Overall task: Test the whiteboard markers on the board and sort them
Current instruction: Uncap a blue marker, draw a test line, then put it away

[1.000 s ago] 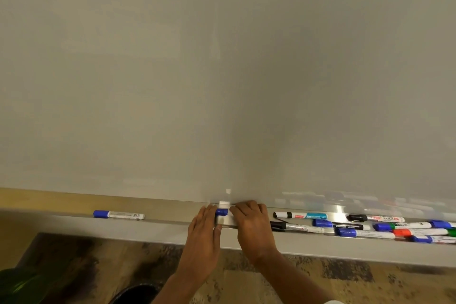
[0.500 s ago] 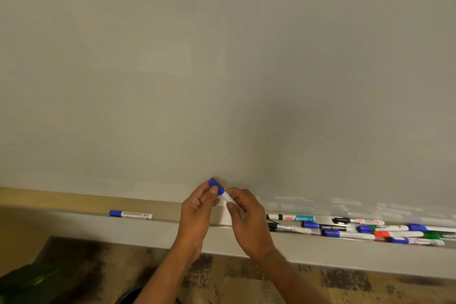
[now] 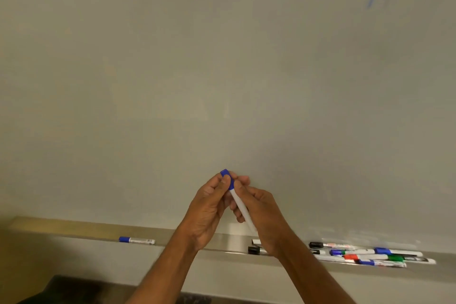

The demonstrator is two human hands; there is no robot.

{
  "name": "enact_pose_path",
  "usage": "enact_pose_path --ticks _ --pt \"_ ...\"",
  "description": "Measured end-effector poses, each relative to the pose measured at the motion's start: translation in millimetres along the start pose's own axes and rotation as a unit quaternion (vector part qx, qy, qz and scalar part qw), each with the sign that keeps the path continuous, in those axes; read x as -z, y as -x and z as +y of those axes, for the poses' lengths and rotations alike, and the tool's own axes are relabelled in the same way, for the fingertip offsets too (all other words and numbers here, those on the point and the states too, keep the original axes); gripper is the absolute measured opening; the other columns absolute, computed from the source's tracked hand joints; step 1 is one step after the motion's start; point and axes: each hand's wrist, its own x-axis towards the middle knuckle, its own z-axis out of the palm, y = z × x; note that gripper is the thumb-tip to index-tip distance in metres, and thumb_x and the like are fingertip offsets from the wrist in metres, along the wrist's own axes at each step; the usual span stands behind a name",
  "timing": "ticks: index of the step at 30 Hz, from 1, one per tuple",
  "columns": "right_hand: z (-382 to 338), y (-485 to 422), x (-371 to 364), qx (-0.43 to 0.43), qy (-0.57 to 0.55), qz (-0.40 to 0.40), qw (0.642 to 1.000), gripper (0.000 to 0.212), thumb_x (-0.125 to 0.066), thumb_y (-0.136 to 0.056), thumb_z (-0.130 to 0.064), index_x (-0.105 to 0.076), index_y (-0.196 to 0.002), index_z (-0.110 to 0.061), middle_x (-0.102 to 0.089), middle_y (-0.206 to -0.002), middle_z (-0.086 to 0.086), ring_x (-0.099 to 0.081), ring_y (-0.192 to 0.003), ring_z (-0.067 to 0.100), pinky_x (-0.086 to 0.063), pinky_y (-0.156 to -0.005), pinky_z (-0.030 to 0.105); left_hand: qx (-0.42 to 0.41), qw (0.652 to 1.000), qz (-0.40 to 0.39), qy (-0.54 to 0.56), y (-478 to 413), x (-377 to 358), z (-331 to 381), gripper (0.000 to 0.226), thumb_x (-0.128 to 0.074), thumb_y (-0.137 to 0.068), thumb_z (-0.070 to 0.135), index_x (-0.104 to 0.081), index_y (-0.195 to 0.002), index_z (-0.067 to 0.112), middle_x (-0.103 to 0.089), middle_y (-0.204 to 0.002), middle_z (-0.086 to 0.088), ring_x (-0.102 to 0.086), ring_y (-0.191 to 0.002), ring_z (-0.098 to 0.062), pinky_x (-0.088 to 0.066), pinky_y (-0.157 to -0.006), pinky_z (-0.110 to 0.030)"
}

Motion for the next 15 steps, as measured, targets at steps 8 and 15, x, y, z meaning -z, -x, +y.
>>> enact_pose_path --ticks 8,15 --pt "-54 33 27 0.002 -0.083 -0.028 0.996 0.044 -0.059 -0.088 -0.049 -0.070 -0.085 -0.007 -0.052 -0.065 0.012 -0.041 -0.045 0.013 -0.027 -0.038 0.019 -0.022 0.998 -0.051 -0.008 17 -62 40 0.040 -0.049 -0.104 0.029 -0.059 -0.124 -0.004 -0.070 -0.123 -0.020 -0.069 -0.078 -0.015 -0.057 -0.081 -0.031" --pt "-84 50 48 0.018 -0.069 0.044 0.996 0.049 -0.063 -0.075 -0.061 -0.070 -0.064 -0.014 -0.048 -0.057 0.012 -0.036 -0.039 0.011 -0.026 -0.040 0.017 -0.048 0.998 -0.027 -0.010 21 -111 54 0.037 -0.051 -0.105 0.029 -0.064 -0.123 -0.001 -0.073 -0.118 -0.019 -0.072 -0.090 -0.018 -0.057 -0.077 -0.028"
